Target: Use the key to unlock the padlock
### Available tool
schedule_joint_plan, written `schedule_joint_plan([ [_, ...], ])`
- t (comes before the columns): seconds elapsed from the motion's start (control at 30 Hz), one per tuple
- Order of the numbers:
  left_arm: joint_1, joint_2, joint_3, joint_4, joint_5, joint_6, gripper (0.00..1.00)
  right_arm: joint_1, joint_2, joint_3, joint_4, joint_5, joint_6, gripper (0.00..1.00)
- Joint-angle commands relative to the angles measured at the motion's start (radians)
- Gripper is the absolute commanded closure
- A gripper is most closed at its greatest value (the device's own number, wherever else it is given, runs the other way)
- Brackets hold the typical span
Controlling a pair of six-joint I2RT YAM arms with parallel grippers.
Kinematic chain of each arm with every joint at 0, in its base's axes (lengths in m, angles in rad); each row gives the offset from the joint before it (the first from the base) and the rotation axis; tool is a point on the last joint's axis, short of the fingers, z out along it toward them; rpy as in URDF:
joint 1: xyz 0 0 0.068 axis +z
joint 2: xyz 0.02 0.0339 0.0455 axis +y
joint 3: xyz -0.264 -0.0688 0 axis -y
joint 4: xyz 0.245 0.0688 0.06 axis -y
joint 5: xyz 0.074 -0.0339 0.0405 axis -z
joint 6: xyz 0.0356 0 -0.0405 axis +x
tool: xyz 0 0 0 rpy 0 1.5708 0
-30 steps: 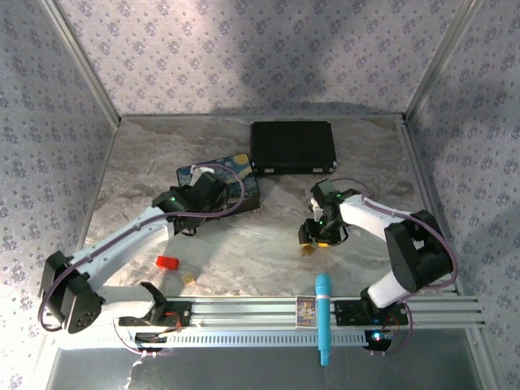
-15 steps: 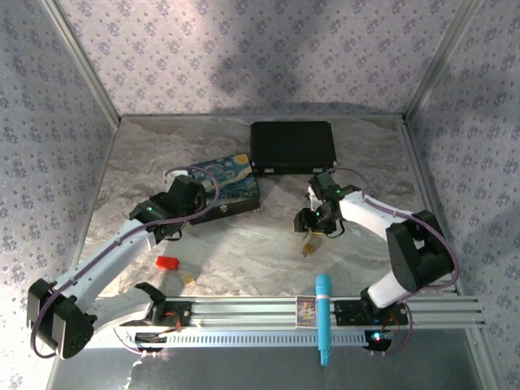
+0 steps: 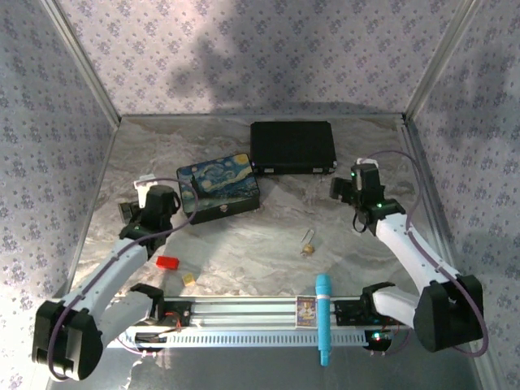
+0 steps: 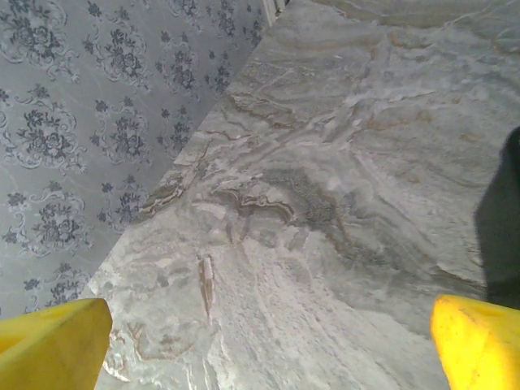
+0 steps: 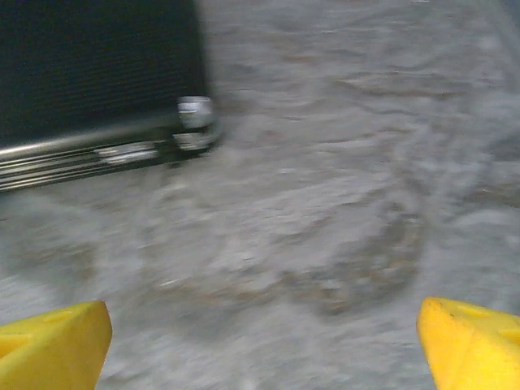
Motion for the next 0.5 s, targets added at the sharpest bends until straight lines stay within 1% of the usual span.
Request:
schedule_joint_plan([
  [0.0, 0.069, 0.047, -0.079, 0.339, 0.039, 0.147, 0.0, -0.082, 0.026, -0.085, 0.164, 0.118, -0.078, 0.03],
  [0.03, 0.086, 0.079, -0.089, 0.376, 0.046, 0.146, 0.0, -0.116, 0.035, -0.113, 0.211, 0.107, -0.078, 0.03],
  [0.1, 0.113, 0.144, -0.108, 0.44, 0.073, 0.139, 0.0, -0.153, 0.04, -0.204, 0.374, 0.11, -0.089, 0.04],
  [0.17, 0.152, 0.209, -0.143, 0.548, 0.138, 0.13, 0.0, -0.167, 0.054, -0.312, 0.605, 0.12, -0.138, 0.05],
  [0.2, 0.172, 0.236, -0.163, 0.615, 0.177, 0.13, 0.0, -0.172, 0.069, -0.344, 0.684, 0.117, -0.147, 0.05],
  [0.23, 0.186, 0.257, -0.151, 0.616, 0.205, 0.133, 0.0, -0.178, 0.09, -0.369, 0.754, 0.114, -0.147, 0.05],
  [0.27, 0.198, 0.267, -0.155, 0.64, 0.25, 0.138, 0.0, -0.181, 0.111, -0.385, 0.818, 0.102, -0.157, 0.05],
  [0.3, 0.208, 0.282, -0.174, 0.728, 0.274, 0.142, 0.0, -0.177, 0.128, -0.387, 0.853, 0.1, -0.163, 0.06],
  [0.33, 0.227, 0.297, -0.186, 0.784, 0.315, 0.138, 0.0, -0.177, 0.148, -0.394, 0.901, 0.085, -0.166, 0.05],
  [0.37, 0.251, 0.32, -0.192, 0.837, 0.362, 0.12, 0.0, -0.17, 0.176, -0.399, 0.963, 0.086, -0.207, 0.06],
  [0.4, 0.268, 0.341, -0.192, 0.877, 0.409, 0.115, 0.0, -0.167, 0.199, -0.402, 1.004, 0.094, -0.198, 0.05],
  [0.43, 0.272, 0.361, -0.174, 0.875, 0.442, 0.133, 0.0, -0.185, 0.24, -0.401, 1.052, 0.058, -0.236, 0.05],
  [0.47, 0.273, 0.384, -0.163, 0.88, 0.47, 0.151, 0.0, -0.194, 0.276, -0.401, 1.061, 0.045, -0.196, 0.05],
])
